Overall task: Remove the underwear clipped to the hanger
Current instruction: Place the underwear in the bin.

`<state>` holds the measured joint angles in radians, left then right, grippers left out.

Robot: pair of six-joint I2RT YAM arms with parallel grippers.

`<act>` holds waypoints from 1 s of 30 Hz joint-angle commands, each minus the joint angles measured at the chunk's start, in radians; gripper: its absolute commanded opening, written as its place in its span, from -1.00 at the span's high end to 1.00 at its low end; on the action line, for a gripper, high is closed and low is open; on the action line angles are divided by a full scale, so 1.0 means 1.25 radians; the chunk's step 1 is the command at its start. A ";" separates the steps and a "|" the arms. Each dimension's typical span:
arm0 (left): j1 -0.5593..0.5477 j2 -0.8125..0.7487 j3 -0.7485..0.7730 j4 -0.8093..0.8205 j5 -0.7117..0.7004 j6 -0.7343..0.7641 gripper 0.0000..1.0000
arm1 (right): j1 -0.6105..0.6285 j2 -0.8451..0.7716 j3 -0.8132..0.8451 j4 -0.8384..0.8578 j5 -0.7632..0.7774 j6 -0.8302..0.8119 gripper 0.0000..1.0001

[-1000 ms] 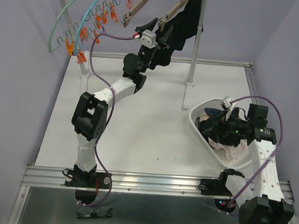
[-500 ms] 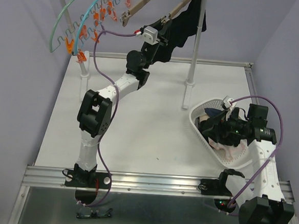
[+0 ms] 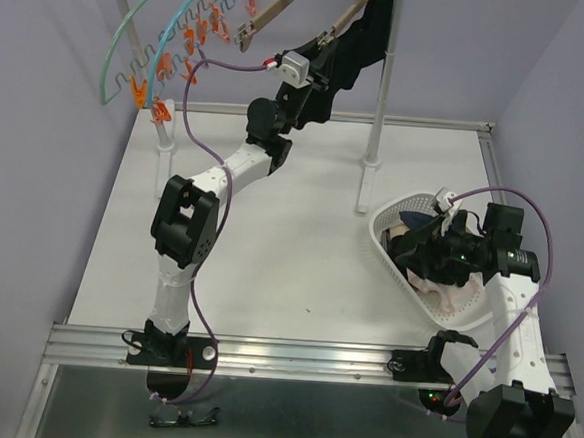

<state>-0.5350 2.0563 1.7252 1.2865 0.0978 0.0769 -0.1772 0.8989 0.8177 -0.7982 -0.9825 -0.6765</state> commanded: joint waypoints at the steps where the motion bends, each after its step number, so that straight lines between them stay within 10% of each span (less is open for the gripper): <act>1: 0.001 -0.046 0.056 0.099 0.033 0.005 1.00 | -0.006 0.001 -0.010 0.026 -0.001 0.001 -1.00; 30: 0.000 -0.133 0.092 0.119 0.068 0.073 1.00 | -0.006 0.004 -0.010 0.026 0.005 0.000 -1.00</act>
<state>-0.5350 1.9781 1.7710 1.2602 0.1596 0.1333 -0.1772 0.9051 0.8177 -0.7982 -0.9752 -0.6765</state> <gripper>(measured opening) 0.359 0.999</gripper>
